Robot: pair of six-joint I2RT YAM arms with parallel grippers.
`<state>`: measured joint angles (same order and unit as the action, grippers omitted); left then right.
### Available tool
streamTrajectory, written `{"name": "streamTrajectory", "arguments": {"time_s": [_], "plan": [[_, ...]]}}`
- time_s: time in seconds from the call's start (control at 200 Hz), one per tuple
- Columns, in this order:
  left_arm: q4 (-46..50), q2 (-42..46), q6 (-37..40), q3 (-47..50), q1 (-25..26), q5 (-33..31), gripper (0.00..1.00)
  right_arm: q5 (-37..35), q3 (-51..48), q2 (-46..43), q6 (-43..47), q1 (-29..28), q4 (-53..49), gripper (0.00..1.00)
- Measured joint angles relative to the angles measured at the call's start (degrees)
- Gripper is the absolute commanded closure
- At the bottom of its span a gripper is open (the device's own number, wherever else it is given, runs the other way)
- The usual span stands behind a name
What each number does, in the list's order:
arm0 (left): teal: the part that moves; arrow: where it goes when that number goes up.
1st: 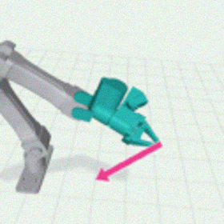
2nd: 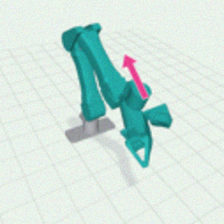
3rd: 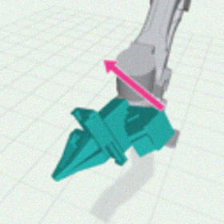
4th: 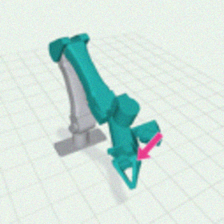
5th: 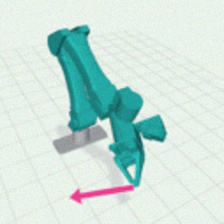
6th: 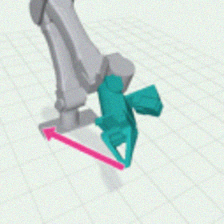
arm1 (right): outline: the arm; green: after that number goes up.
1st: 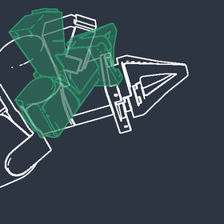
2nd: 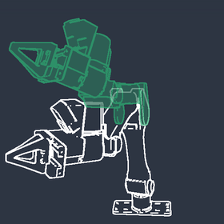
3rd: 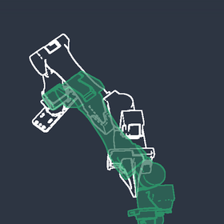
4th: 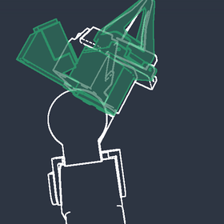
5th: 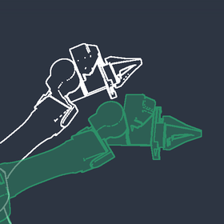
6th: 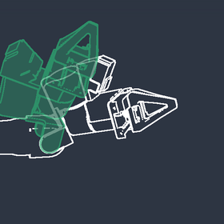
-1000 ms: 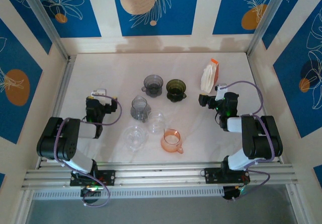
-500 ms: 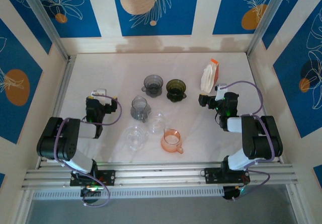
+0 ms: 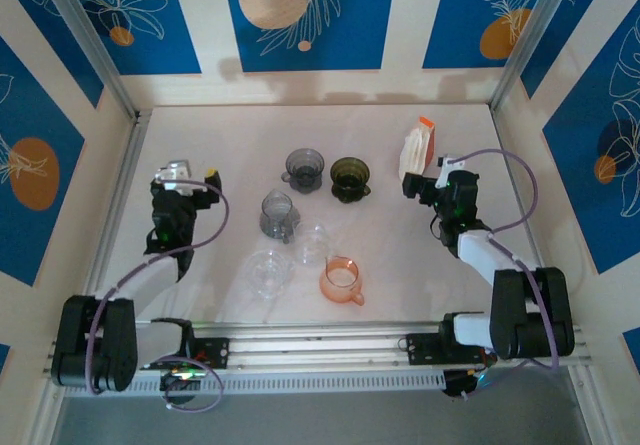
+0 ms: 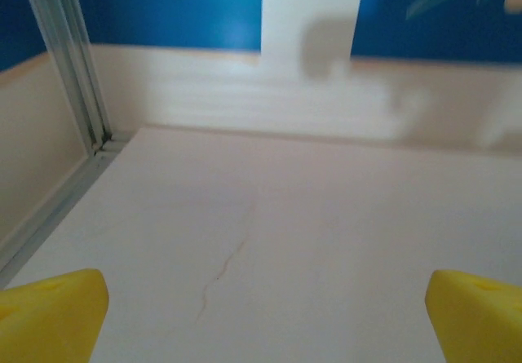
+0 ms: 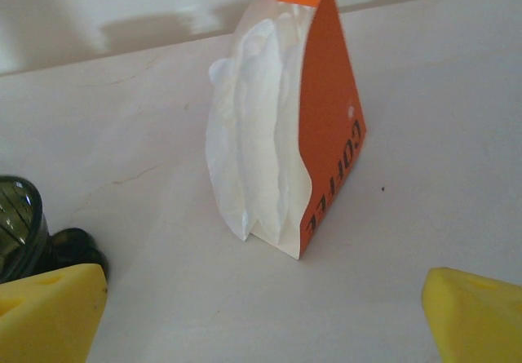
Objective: Place the coffee filter in the dripper
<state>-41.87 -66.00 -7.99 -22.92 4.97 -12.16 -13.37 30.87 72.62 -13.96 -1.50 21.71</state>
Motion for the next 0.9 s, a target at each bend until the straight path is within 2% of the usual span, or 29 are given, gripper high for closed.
{"name": "streamTrajectory", "arguments": {"time_s": [0.12,0.25,0.315,0.385,0.45,0.53,0.61,0.675,0.755,0.9], "plan": [[0.9,3.3,-13.3,0.5,-0.1,-3.3,0.0,3.3,1.7,-2.0,-7.3,2.4,-3.5,0.01],[10.9,7.5,-28.0,-0.9,-0.8,-5.9,0.0,9.1,6.5,-1.4,-13.1,4.5,-10.6,0.01],[12.4,8.5,-32.0,-1.5,-1.2,-5.1,0.0,8.0,8.7,-1.2,-13.7,2.7,-13.2,0.01],[11.8,8.9,-35.3,-1.5,-1.4,-3.1,0.0,2.4,9.1,-2.1,-14.1,-1.4,-14.1,0.01],[9.7,9.0,-37.4,-1.0,-1.4,-1.2,0.0,-2.2,9.0,-3.3,-17.1,-4.0,-15.4,0.01],[8.8,9.6,-39.4,-0.4,-1.4,1.4,0.0,-2.2,8.3,-4.2,-21.2,-1.5,-15.8,0.01],[10.2,10.9,-40.1,-0.4,-1.5,4.1,0.0,-0.1,7.0,-4.2,-23.8,2.8,-15.8,0.01],[12.5,12.1,-40.0,-0.9,-1.5,7.2,0.0,2.0,6.8,-4.2,-24.1,3.8,-17.4,0.01],[15.7,12.6,-39.6,-2.7,-1.5,12.2,0.01,5.9,7.7,-4.2,-24.1,2.9,-20.7,0.02],[22.4,11.7,-38.8,-7.1,-1.4,23.9,0.12,11.6,10.4,-4.2,-23.0,-1.4,-26.4,0.05]]}}
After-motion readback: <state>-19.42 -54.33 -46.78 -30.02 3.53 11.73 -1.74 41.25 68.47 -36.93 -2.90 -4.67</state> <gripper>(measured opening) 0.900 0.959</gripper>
